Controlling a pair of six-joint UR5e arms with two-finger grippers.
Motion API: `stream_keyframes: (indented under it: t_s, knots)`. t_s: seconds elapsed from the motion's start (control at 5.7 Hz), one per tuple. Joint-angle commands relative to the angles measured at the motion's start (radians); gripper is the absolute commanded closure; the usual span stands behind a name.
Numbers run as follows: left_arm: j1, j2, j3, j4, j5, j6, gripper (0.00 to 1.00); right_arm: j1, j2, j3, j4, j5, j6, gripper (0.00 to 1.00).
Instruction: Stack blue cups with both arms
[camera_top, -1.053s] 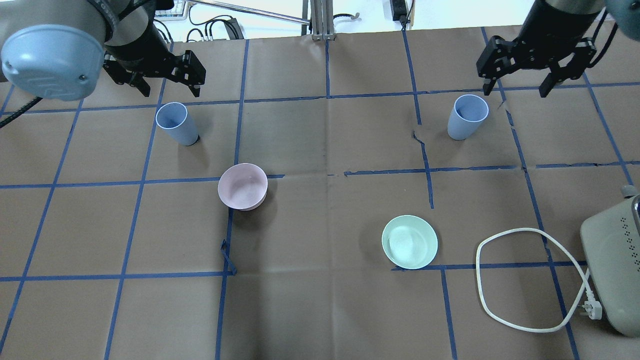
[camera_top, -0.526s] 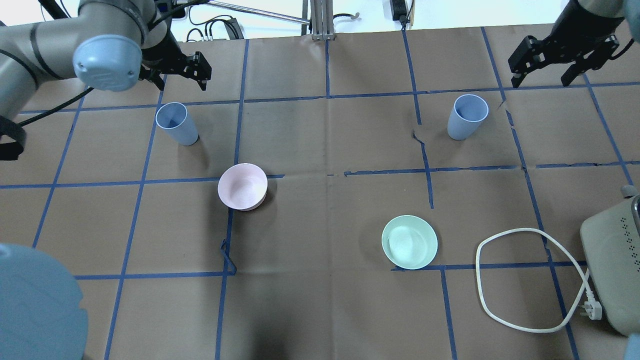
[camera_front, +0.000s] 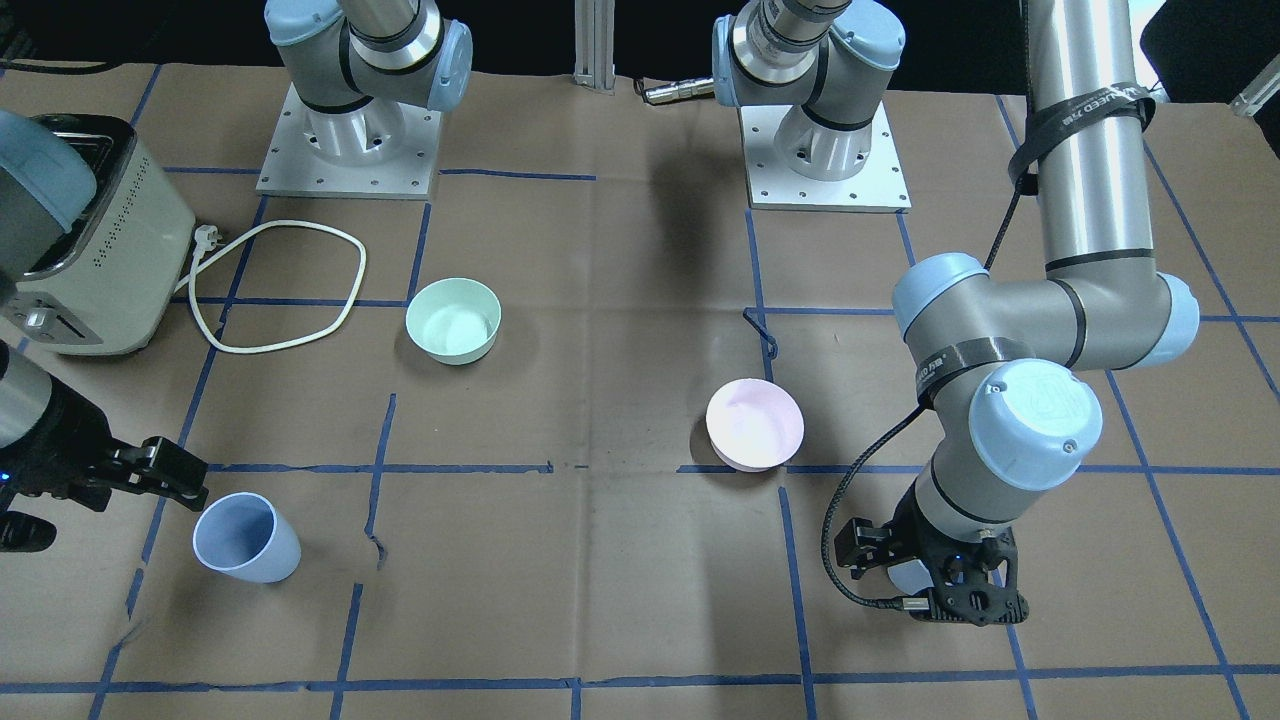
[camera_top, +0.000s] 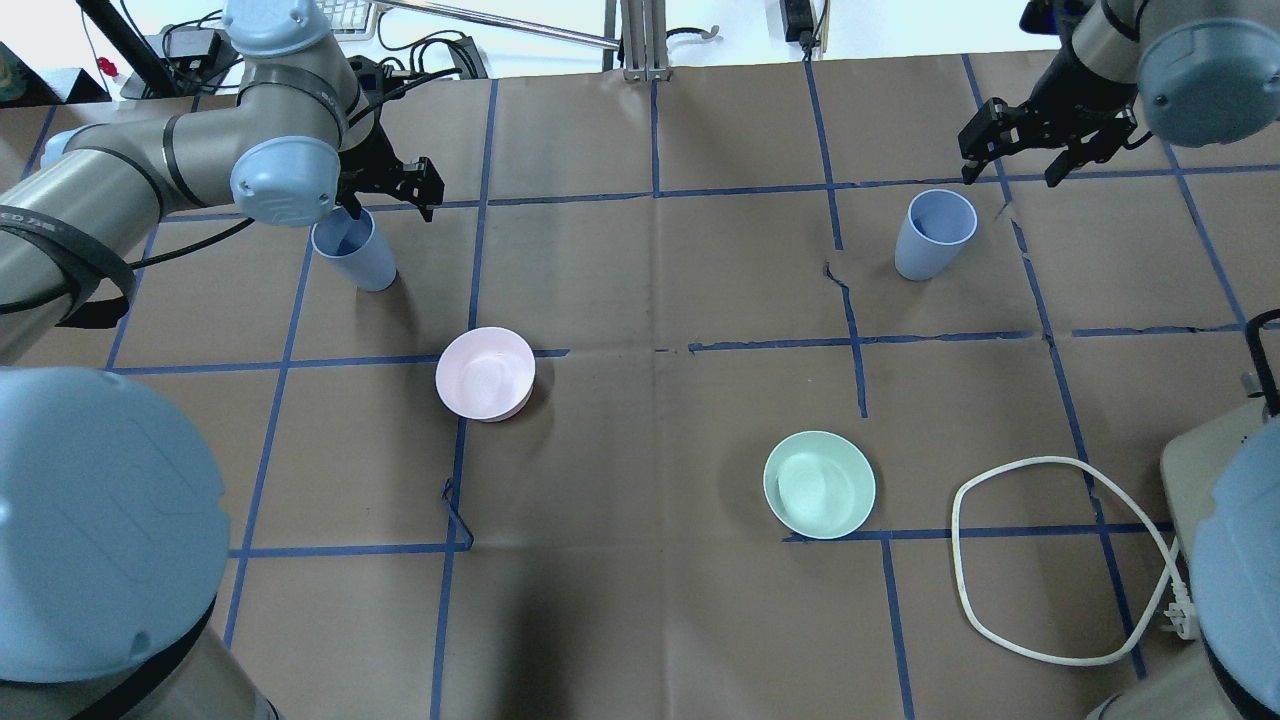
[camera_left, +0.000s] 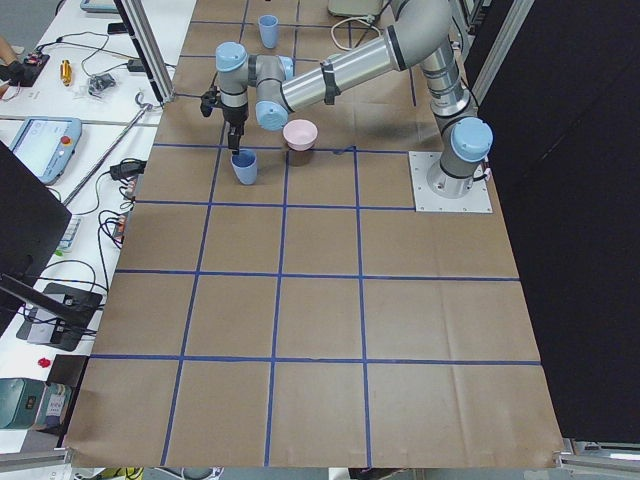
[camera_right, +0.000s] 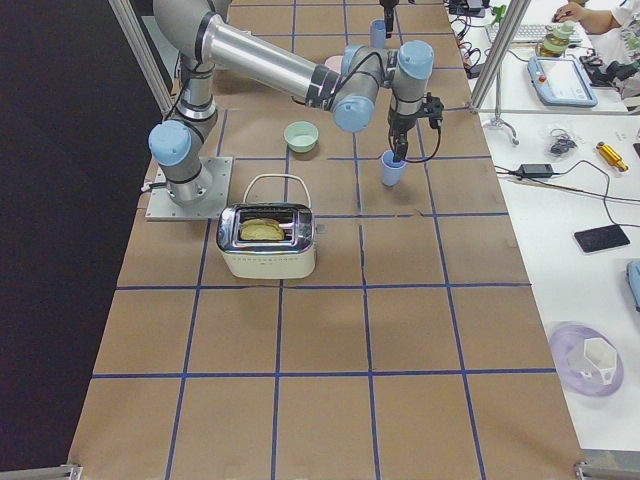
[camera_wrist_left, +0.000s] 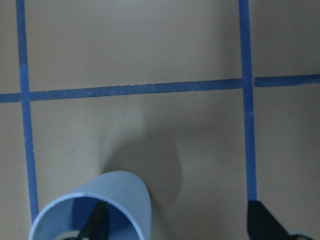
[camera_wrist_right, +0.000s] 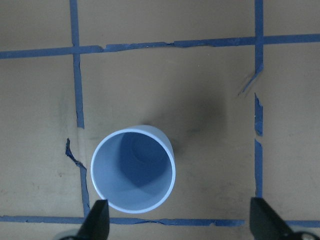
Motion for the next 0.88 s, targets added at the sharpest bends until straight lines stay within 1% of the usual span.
stream_keyframes:
  t_s: [0.0, 0.18, 0.35, 0.53, 0.7]
  knots:
    - [0.011, -0.01, -0.008, -0.003, 0.002, 0.005, 0.17, 0.002, 0.09, 0.005, -0.078, -0.007, 0.005, 0.0]
    - [0.012, -0.012, -0.025, 0.001, 0.005, 0.003, 0.33, 0.002, 0.119, 0.032, -0.107, -0.008, 0.003, 0.0]
    - [0.012, -0.009, -0.027, 0.0, 0.005, 0.002, 0.63, 0.002, 0.115, 0.062, -0.109, -0.014, 0.005, 0.0]
    - [0.012, 0.001, -0.028, -0.011, 0.006, 0.002, 0.87, 0.002, 0.112, 0.065, -0.106, -0.017, 0.0, 0.07]
    - [0.009, 0.014, -0.027, -0.017, 0.006, 0.002, 0.98, 0.002, 0.104, 0.066, -0.092, -0.017, -0.005, 0.44]
